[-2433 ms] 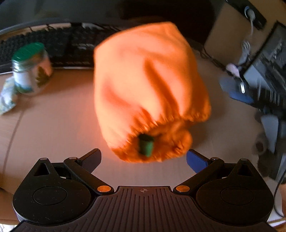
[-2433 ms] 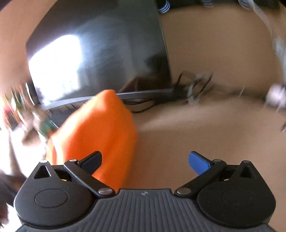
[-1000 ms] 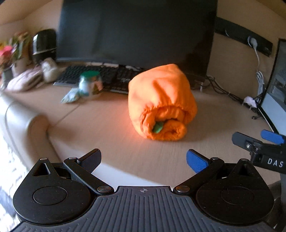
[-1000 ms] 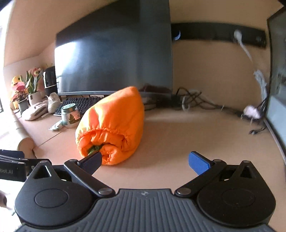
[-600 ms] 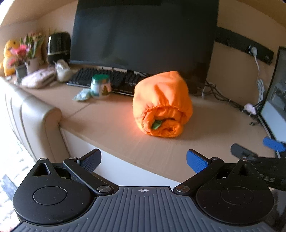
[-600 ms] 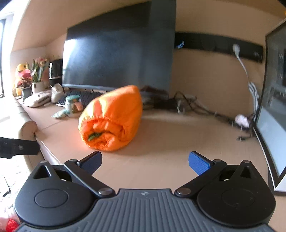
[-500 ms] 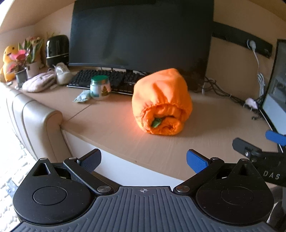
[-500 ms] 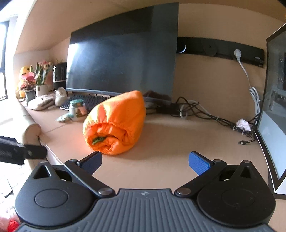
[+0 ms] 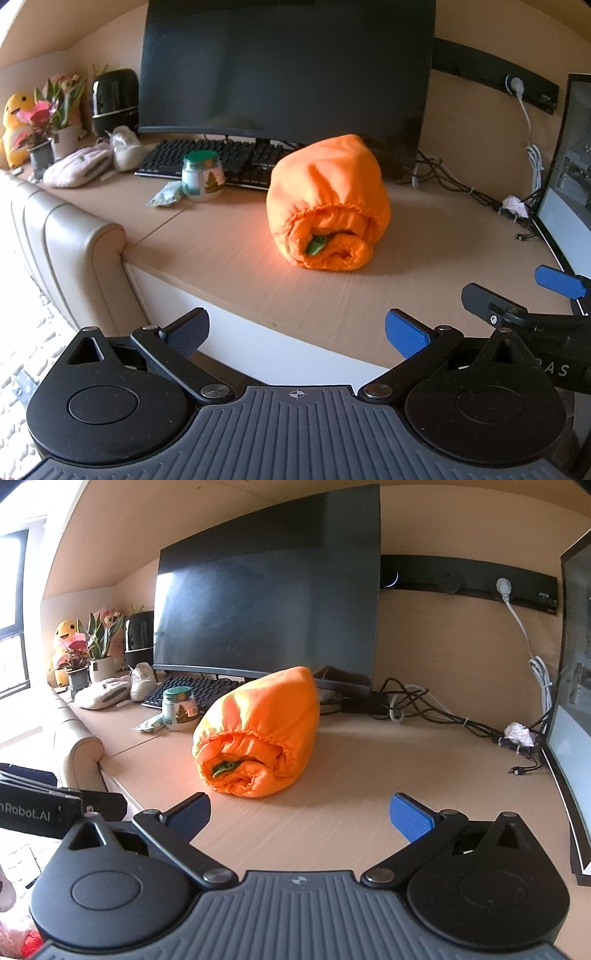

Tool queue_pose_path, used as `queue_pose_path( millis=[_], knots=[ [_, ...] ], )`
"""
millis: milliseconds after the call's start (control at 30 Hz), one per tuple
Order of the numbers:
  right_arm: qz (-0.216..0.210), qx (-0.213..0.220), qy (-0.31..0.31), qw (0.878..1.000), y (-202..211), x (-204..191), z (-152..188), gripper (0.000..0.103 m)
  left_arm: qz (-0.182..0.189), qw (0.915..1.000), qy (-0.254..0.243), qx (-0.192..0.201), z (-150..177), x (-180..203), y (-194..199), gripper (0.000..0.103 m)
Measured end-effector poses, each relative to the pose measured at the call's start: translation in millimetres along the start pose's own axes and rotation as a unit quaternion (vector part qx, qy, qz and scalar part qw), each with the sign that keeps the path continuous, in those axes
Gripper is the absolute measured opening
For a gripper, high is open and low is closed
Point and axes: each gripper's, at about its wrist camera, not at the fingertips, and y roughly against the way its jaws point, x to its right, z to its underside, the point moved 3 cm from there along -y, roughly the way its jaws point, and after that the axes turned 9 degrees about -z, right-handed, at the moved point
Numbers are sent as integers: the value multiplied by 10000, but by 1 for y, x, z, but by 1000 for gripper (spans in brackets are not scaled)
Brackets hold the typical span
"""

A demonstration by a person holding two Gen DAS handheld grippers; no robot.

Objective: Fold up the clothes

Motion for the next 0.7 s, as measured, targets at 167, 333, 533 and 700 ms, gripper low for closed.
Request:
queue_pose_path(
  millis=[167,333,533,700],
  knots=[
    [-40,-21,-8,10000,0,-2,1,103,-18,10000,11,-5,1,-2,1,103],
    [-84,-48,-5,10000,-2,-3,2,103,-15,10000,24,-38,2,-3,1,103],
    [-76,-35,12,10000,-1,-4,2,103,-40,9999,83,-72,4,-7,0,103],
    [-81,-40,17,10000,-1,-5,2,103,-26,9999,100,-92,5,-9,0,103]
  ],
)
